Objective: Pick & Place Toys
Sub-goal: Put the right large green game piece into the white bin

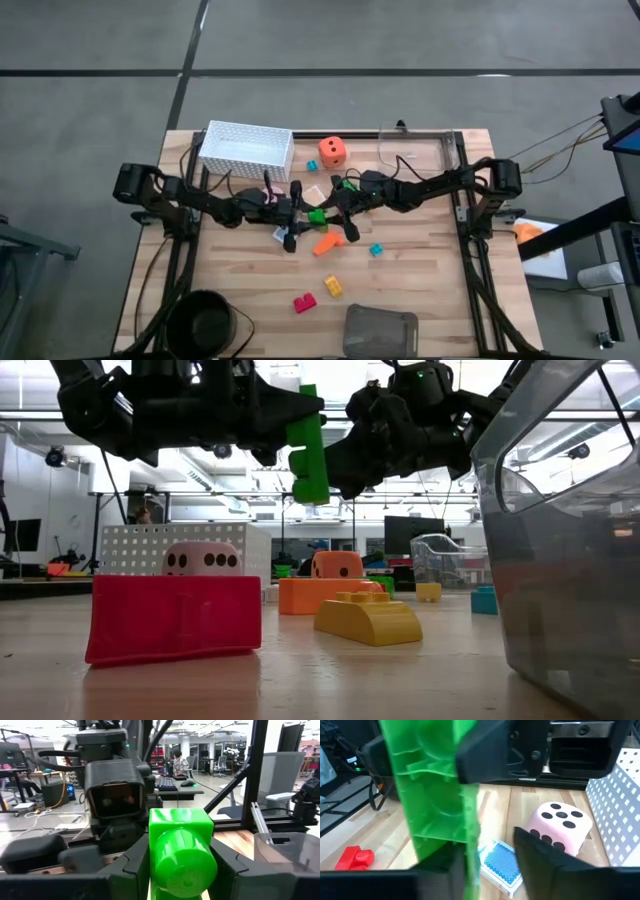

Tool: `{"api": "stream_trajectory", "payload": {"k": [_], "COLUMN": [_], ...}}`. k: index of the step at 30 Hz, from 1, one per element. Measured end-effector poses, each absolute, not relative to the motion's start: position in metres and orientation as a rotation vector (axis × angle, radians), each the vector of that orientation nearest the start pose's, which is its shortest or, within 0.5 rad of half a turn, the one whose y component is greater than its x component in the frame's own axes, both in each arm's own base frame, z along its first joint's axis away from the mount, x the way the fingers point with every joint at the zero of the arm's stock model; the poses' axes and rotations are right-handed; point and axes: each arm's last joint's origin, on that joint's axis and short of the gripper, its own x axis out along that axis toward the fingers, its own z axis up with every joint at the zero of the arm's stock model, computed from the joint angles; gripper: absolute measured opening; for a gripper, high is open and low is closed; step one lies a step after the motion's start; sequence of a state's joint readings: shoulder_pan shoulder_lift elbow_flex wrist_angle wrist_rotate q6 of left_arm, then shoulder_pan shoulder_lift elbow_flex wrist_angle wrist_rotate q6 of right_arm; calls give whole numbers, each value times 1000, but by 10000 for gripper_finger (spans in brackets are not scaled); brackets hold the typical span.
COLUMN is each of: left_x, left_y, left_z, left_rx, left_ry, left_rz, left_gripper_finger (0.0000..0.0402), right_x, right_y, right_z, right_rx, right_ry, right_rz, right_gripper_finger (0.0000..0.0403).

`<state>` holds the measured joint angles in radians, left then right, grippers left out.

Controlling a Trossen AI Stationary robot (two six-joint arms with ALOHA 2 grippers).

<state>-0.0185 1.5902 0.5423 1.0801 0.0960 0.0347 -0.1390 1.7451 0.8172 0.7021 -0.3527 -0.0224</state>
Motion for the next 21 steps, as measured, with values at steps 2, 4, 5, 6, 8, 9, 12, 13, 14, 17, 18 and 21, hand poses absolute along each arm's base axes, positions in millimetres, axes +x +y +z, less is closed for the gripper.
{"api": "stream_trajectory", "payload": {"k": [2,4,5,6,8,9,12,13,14,17,18,21], "left_x": [296,295,295,294,291,290,283,280,276,266,263,254], "left_y": [-9,-9,-9,-9,-9,-9,-8,-8,-8,-8,-7,-6], "left_z": [188,188,188,187,187,188,190,192,194,197,197,199], "left_rx": [36,36,36,36,35,36,45,47,48,48,48,48], "left_ry": [-31,-31,-30,-28,-25,-27,-35,-42,-53,-63,-54,-37], "left_rz": [-120,-130,-132,-132,-131,-130,-124,-123,-123,-115,-111,-83], "left_gripper_finger": [133,133,133,133,133,133,133,133,133,133,133,133], "right_x": [351,350,350,350,348,346,342,340,337,328,324,310], "right_y": [-39,-39,-39,-39,-39,-38,-38,-37,-37,-36,-35,-33], "right_z": [182,181,181,180,178,176,171,170,167,165,166,167], "right_rx": [31,26,25,24,12,9,3,0,-3,-15,-20,-27], "right_ry": [218,219,220,222,227,233,227,219,209,156,134,99], "right_rz": [219,221,221,221,224,226,227,227,227,228,228,231], "right_gripper_finger": [217,253,269,282,303,310,319,319,319,320,320,320]}}
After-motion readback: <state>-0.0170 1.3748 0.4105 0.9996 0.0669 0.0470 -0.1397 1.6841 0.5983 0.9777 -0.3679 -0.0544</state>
